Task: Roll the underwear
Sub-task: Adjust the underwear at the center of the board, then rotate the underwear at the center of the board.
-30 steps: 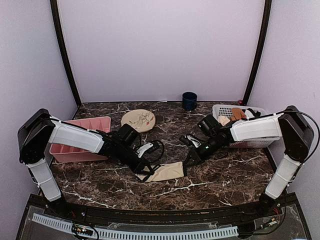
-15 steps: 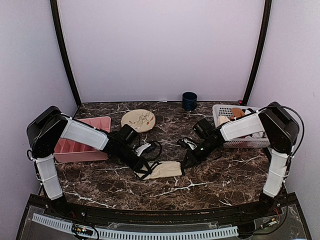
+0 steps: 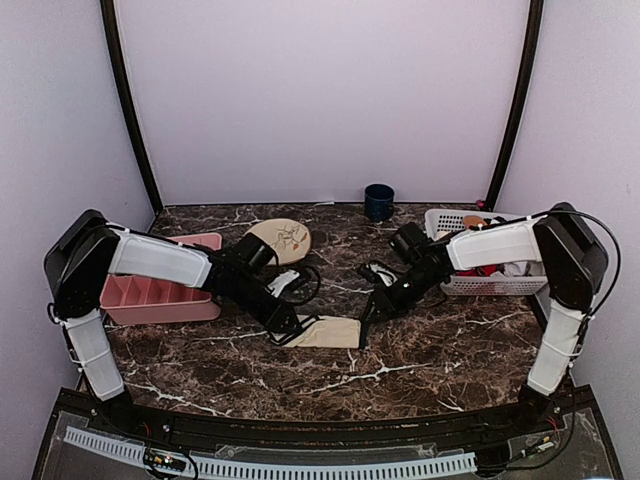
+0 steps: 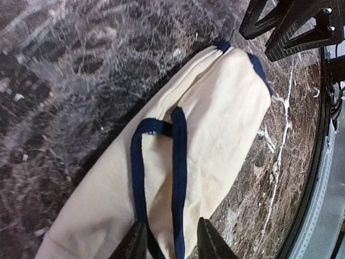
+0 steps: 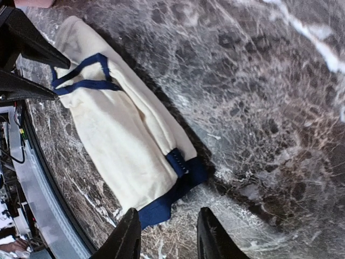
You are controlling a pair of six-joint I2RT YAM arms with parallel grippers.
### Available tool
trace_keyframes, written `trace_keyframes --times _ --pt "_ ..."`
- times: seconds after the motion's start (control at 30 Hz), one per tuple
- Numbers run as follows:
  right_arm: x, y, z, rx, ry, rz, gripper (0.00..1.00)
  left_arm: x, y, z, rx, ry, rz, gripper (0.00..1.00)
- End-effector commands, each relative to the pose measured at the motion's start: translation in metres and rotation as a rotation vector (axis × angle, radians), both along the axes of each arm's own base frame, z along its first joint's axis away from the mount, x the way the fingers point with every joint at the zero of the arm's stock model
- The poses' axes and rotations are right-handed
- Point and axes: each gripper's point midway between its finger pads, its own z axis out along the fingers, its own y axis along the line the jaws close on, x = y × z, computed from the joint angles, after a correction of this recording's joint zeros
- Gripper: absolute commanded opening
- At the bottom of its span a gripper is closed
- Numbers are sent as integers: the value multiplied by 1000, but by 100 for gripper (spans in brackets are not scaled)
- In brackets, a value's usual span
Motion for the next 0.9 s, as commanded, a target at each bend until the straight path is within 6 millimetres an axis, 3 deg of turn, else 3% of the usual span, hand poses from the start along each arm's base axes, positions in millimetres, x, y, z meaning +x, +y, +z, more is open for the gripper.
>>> trace_keyframes --times 0.0,0.17,0.37,0.47,0.6,0.7,0.87 --pt "25 6 47 45 -108 -11 39 10 13 50 6 -139 25 37" --pt "35 20 45 61 -98 22 41 -11 27 49 38 -128 22 38" --pt "45 34 27 65 -77 44 30 -54 31 29 53 -55 19 36" --pt "48 37 11 50 -59 51 23 -64 30 16 68 -24 41 34" --pt "42 34 -11 31 -20 66 15 -62 31 -2 102 2 66 33" --pt "30 29 -24 24 12 72 11 -50 33 -11 148 -31 77 31" --pt "5 17 -29 21 39 72 8 -23 32 -17 174 -66 68 27"
